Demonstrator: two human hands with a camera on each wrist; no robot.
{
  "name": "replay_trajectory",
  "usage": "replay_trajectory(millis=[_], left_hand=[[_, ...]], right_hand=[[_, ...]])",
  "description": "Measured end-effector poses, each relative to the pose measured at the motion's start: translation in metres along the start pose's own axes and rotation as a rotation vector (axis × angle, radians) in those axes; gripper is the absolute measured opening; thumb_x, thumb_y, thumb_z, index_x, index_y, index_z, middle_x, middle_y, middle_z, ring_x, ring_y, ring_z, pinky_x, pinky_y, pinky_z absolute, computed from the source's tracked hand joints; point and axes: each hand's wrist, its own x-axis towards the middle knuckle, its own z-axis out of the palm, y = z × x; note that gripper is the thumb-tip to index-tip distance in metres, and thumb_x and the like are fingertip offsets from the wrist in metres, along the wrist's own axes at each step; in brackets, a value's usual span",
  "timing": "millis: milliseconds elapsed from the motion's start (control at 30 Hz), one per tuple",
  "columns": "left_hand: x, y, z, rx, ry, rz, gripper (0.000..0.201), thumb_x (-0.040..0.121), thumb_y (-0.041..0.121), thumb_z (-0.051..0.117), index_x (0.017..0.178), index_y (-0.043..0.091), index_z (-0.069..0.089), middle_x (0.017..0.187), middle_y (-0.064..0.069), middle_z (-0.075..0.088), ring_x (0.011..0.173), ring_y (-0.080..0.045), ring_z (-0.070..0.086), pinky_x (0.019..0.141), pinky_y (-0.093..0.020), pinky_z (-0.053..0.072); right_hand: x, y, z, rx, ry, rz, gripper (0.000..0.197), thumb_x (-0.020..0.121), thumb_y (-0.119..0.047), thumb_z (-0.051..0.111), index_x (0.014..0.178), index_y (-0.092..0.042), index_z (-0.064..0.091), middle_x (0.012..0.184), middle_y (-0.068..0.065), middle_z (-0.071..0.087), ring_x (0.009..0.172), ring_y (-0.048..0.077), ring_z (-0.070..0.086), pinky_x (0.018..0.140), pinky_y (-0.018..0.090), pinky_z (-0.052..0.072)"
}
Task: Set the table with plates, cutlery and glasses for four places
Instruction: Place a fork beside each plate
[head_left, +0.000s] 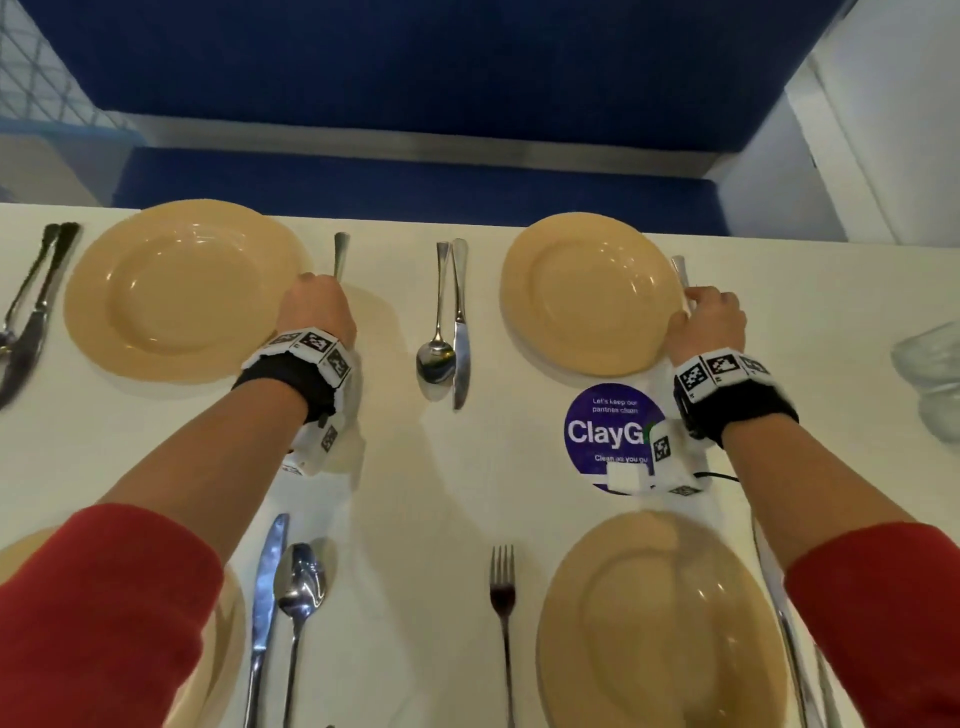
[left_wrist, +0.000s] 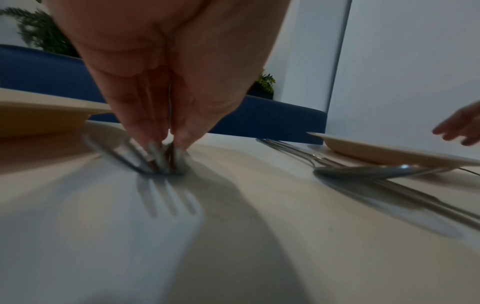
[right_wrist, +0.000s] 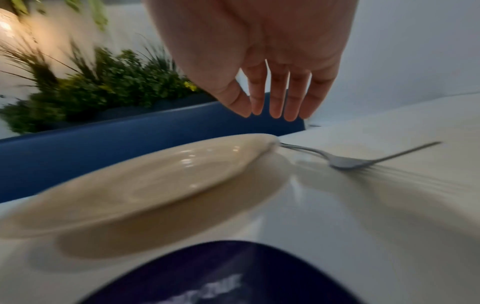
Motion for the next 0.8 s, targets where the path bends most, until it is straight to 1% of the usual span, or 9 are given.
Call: replay_trajectory(millis=[100, 167, 233, 333, 433, 633, 733, 800], left_hand=[[-0.004, 0.003, 0.001, -0.006, -0.001, -0.047, 0.020, 0.090, 0.001, 0.048, 0.102, -0.005, 0.064, 0.100, -0.024, 0.063, 0.092, -0.040, 0.061, 0.070, -0.040, 0.047], [-0.006, 0.003, 0.002, 0.005, -0.009, -0.072, 0.021, 0.090, 0.000, 0.048, 0.102, -0.005, 0.064, 0.100, -0.025, 0.063, 0.092, -0.041, 0.062, 0.073, -0.041, 0.049], [-0.008, 0.004, 0.003, 0.032, -0.015, -0.075, 0.023, 0.091, 0.000, 0.045, 0.102, -0.005, 0.064, 0.100, -0.025, 0.064, 0.092, -0.042, 0.061, 0.073, -0.041, 0.048], [-0.010, 0.006, 0.002, 0.066, -0.011, -0.073, 0.025, 0.093, 0.000, 0.041, 0.101, -0.006, 0.064, 0.099, -0.027, 0.064, 0.092, -0.043, 0.060, 0.073, -0.042, 0.047], [-0.009, 0.009, 0.000, 0.063, 0.000, -0.079, 0.025, 0.093, 0.001, 0.042, 0.102, -0.007, 0.064, 0.098, -0.027, 0.063, 0.091, -0.043, 0.060, 0.074, -0.044, 0.048], [-0.015, 0.010, -0.004, -0.002, 0.035, -0.084, 0.023, 0.092, 0.004, 0.047, 0.108, -0.002, 0.063, 0.101, -0.027, 0.063, 0.095, -0.043, 0.059, 0.078, -0.045, 0.047], [-0.018, 0.007, -0.004, 0.032, 0.053, -0.033, 0.022, 0.093, 0.004, 0.046, 0.106, -0.002, 0.063, 0.096, -0.026, 0.064, 0.090, -0.041, 0.059, 0.072, -0.043, 0.046], [-0.019, 0.007, -0.005, 0.074, 0.027, -0.016, 0.022, 0.093, 0.003, 0.045, 0.105, -0.001, 0.063, 0.096, -0.025, 0.064, 0.089, -0.040, 0.058, 0.072, -0.042, 0.045]], right_hand=[[0.021, 0.029, 0.004, -0.048, -0.056, 0.029, 0.040, 0.091, 0.002, 0.041, 0.129, -0.003, 0.051, 0.133, 0.022, 0.045, 0.123, 0.039, 0.043, 0.097, 0.040, 0.038], [0.029, 0.041, 0.009, -0.077, -0.108, 0.005, 0.039, 0.091, 0.003, 0.043, 0.128, -0.001, 0.053, 0.130, 0.024, 0.049, 0.120, 0.040, 0.047, 0.096, 0.039, 0.040], [0.035, 0.048, 0.013, -0.073, -0.110, -0.018, 0.037, 0.090, 0.003, 0.046, 0.125, -0.001, 0.056, 0.125, 0.025, 0.053, 0.116, 0.040, 0.051, 0.094, 0.038, 0.043], [0.043, 0.051, 0.016, -0.033, -0.084, -0.033, 0.036, 0.088, 0.003, 0.049, 0.122, -0.003, 0.058, 0.121, 0.024, 0.056, 0.114, 0.038, 0.054, 0.093, 0.037, 0.044], [0.050, 0.049, 0.017, -0.020, -0.099, -0.060, 0.036, 0.088, 0.004, 0.050, 0.122, -0.004, 0.059, 0.118, 0.021, 0.060, 0.112, 0.035, 0.057, 0.091, 0.033, 0.045], [0.056, 0.046, 0.017, 0.002, -0.110, -0.097, 0.036, 0.089, 0.000, 0.051, 0.124, -0.005, 0.060, 0.119, 0.020, 0.063, 0.110, 0.034, 0.059, 0.091, 0.033, 0.046], [0.056, 0.047, 0.018, -0.002, -0.099, -0.117, 0.035, 0.090, -0.001, 0.051, 0.124, -0.005, 0.060, 0.119, 0.020, 0.063, 0.110, 0.034, 0.059, 0.092, 0.034, 0.046], [0.056, 0.047, 0.019, 0.003, -0.098, -0.111, 0.036, 0.090, 0.001, 0.050, 0.124, -0.005, 0.060, 0.119, 0.020, 0.063, 0.110, 0.034, 0.059, 0.093, 0.033, 0.046]])
